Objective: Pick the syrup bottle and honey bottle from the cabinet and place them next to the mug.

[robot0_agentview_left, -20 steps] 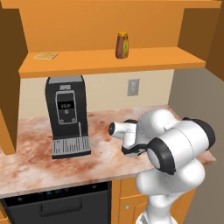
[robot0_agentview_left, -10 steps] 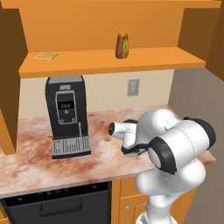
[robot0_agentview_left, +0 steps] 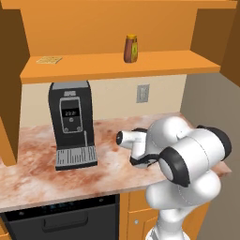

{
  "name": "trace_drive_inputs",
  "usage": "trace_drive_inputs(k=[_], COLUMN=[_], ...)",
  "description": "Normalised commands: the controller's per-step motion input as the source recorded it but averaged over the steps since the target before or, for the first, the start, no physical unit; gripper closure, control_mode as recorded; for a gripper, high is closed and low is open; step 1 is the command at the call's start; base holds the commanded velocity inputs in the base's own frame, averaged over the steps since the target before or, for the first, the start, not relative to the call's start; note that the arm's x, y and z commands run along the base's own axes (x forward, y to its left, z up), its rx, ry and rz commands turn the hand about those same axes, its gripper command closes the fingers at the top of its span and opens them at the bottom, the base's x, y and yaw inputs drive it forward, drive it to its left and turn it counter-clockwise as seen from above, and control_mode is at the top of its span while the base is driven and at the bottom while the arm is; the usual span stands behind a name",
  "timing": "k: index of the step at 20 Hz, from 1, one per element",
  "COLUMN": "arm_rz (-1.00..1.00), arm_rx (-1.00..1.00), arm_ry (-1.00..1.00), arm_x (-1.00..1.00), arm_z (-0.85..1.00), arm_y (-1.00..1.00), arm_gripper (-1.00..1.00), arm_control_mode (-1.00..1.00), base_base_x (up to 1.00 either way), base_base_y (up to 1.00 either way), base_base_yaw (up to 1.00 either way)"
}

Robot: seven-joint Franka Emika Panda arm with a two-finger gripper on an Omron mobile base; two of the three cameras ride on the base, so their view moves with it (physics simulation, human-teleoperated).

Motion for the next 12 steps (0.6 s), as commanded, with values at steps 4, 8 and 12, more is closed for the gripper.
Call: trace_drive_inputs(k=[4, 8, 12], arm_rz=[0.0, 0.0, 0.0], arm_rx=[-0.05, -0.05, -0.04], arm_ry=[-0.02, 0.0, 0.0], arm_x=[0.0, 0.0, 0.0], arm_z=[0.02, 0.04, 0.13], arm_y=[0.35, 0.37, 0.31], arm_gripper=[-1.0, -1.0, -1.0], arm_control_mode=[-1.0, -1.0, -1.0], base_base_x=[0.0, 0.0, 0.0], base_base_y=[0.0, 0.0, 0.0], base_base_yaw=[0.0, 0.0, 0.0])
